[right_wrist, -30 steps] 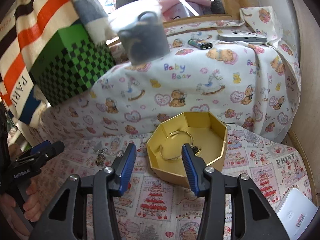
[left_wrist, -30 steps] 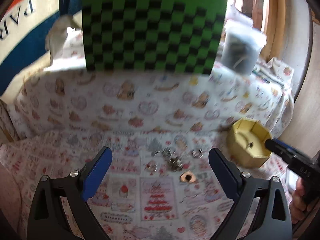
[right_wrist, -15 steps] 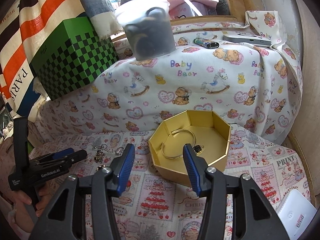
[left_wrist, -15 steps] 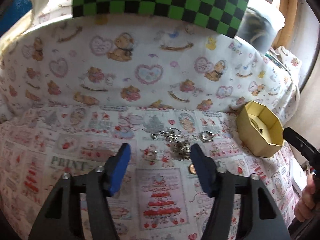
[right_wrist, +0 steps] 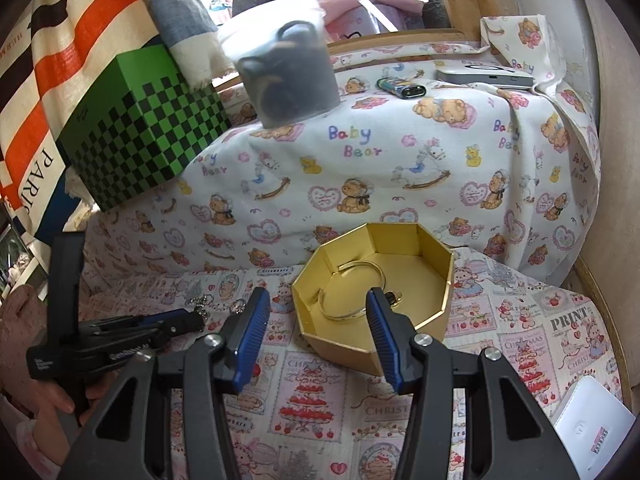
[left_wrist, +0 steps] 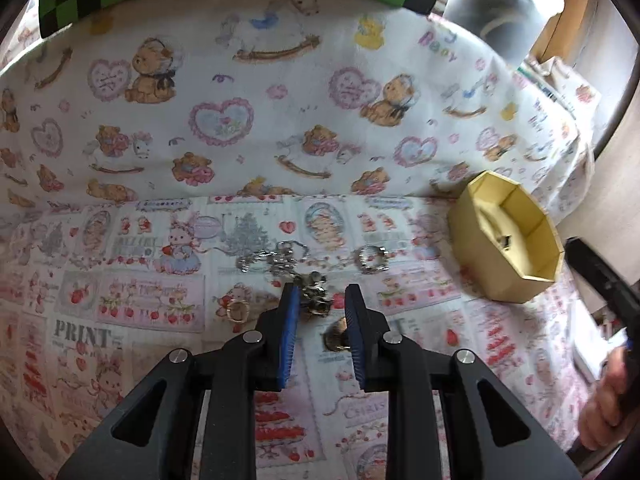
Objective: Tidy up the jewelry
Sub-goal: 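Open both tools and withdraw them from the gold box, then grasp a small silver charm from the pile with the left tool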
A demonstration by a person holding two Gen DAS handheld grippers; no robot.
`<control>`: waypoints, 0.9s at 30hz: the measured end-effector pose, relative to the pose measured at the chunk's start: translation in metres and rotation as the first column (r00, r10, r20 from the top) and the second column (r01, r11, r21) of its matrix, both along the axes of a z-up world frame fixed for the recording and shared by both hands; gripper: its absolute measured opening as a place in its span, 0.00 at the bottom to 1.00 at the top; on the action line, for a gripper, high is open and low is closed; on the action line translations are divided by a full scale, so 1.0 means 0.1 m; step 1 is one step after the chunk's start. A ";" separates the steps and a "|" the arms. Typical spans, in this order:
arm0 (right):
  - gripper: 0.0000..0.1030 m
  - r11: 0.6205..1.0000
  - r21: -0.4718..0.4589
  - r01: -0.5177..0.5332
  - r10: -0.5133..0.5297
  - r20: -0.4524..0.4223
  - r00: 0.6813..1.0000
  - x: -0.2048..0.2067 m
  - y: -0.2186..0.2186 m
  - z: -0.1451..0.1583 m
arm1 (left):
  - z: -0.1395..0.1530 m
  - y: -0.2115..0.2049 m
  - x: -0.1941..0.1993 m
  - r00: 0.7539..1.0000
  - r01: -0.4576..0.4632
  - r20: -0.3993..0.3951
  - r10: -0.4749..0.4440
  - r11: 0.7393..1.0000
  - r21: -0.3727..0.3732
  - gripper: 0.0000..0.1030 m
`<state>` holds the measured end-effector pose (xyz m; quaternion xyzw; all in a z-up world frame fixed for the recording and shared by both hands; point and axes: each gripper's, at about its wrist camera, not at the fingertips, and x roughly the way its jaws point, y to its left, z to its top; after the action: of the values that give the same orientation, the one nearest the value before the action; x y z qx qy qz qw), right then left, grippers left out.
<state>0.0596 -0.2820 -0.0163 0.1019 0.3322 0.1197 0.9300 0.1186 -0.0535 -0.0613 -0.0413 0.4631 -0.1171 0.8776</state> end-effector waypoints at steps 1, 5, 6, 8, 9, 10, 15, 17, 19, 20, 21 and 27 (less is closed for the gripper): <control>0.46 1.000 0.004 0.001 -0.001 0.001 1.000 0.00 -0.01 0.01 | -0.01 -0.02 0.01 1.000 0.006 -0.005 -0.006 1.000 0.008 0.22; 0.46 1.000 0.009 0.004 -0.004 0.005 1.000 -0.02 -0.03 0.02 | -0.05 -0.06 0.03 1.000 -0.003 -0.026 0.003 1.000 -0.001 0.15; 0.46 1.000 0.010 0.003 -0.003 0.005 1.000 -0.02 -0.03 0.02 | -0.04 -0.06 0.03 1.000 -0.004 -0.023 0.004 1.000 -0.006 0.15; 0.46 1.000 0.008 0.002 -0.002 0.004 1.000 -0.03 -0.02 0.01 | 0.01 0.00 -0.01 1.000 -0.002 -0.009 0.002 1.000 -0.028 0.15; 0.46 1.000 0.008 0.001 -0.001 0.007 1.000 -0.02 -0.02 0.01 | 0.03 0.11 -0.06 1.000 -0.003 0.001 0.003 0.999 -0.038 0.14; 0.46 1.000 0.006 0.000 0.000 0.008 1.000 -0.03 -0.01 0.01 | 0.07 0.16 -0.10 1.000 -0.005 0.012 0.006 0.999 -0.046 0.14; 0.46 0.999 0.012 -0.037 0.037 0.007 0.999 -0.06 0.06 0.03 | 0.32 0.40 -0.33 0.994 -0.017 0.102 0.025 0.997 -0.076 0.14; 0.46 0.997 0.041 -0.070 0.069 0.008 0.998 -0.11 0.10 0.07 | 0.41 0.49 -0.40 0.988 -0.033 0.144 0.046 0.995 -0.091 0.14; 0.46 0.992 0.058 -0.115 0.114 0.024 0.993 -0.17 0.19 0.13 | 0.49 0.61 -0.46 0.984 -0.047 0.163 0.064 0.993 -0.108 0.14; 0.46 0.992 0.048 -0.120 0.119 0.031 0.992 -0.20 0.25 0.15 | 0.54 0.68 -0.49 0.982 -0.051 0.174 0.072 0.991 -0.120 0.14; 0.46 0.991 0.037 -0.125 0.124 0.037 0.992 -0.22 0.31 0.17 | 0.59 0.75 -0.51 0.980 -0.058 0.182 0.081 0.990 -0.130 0.14; 0.34 0.977 -0.013 -0.214 0.213 -0.039 0.976 -0.09 0.79 0.12 | 0.57 0.93 -0.46 0.975 -0.109 0.180 0.133 0.985 -0.136 0.14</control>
<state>0.0506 -0.2030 -0.0039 0.0597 0.3596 0.2140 0.9063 0.0725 0.0398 -0.0047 -0.1132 0.3661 -0.0956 0.9187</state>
